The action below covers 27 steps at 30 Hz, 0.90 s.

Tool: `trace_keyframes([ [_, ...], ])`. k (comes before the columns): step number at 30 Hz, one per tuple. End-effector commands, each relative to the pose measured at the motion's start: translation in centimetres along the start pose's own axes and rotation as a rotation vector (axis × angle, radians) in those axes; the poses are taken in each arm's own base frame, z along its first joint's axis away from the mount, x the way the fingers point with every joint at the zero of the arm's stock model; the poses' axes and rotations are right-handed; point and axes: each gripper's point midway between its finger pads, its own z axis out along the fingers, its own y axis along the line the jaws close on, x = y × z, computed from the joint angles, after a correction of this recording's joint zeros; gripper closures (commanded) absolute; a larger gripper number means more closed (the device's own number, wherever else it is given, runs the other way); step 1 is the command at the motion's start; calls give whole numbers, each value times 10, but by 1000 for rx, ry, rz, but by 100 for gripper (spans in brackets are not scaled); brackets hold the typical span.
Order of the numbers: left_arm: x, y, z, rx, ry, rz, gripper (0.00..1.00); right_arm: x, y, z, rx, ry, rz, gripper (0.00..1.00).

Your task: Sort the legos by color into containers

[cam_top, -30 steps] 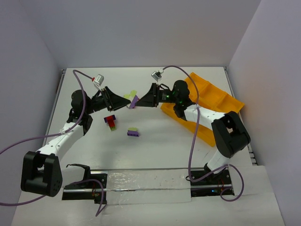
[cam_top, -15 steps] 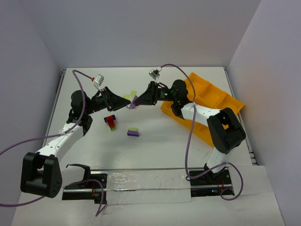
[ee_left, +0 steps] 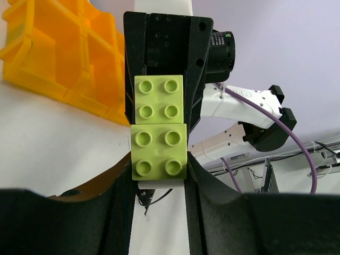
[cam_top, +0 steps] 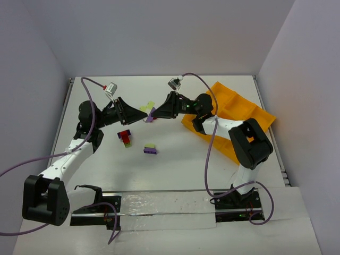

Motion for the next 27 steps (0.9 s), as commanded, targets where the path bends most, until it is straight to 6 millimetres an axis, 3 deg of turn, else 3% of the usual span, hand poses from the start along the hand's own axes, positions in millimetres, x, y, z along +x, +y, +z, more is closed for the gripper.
trace_keyframes([
  [1,-15,-27,0,19,-31,84,100,9,23,-3,-85,45,-115,100],
  [9,-25,-37,-1,2,-57,118,100,21,32,-11,-78,71,-151,100],
  [27,-45,-35,-4,-77,-92,159,100,21,6,-26,58,53,-150,100],
])
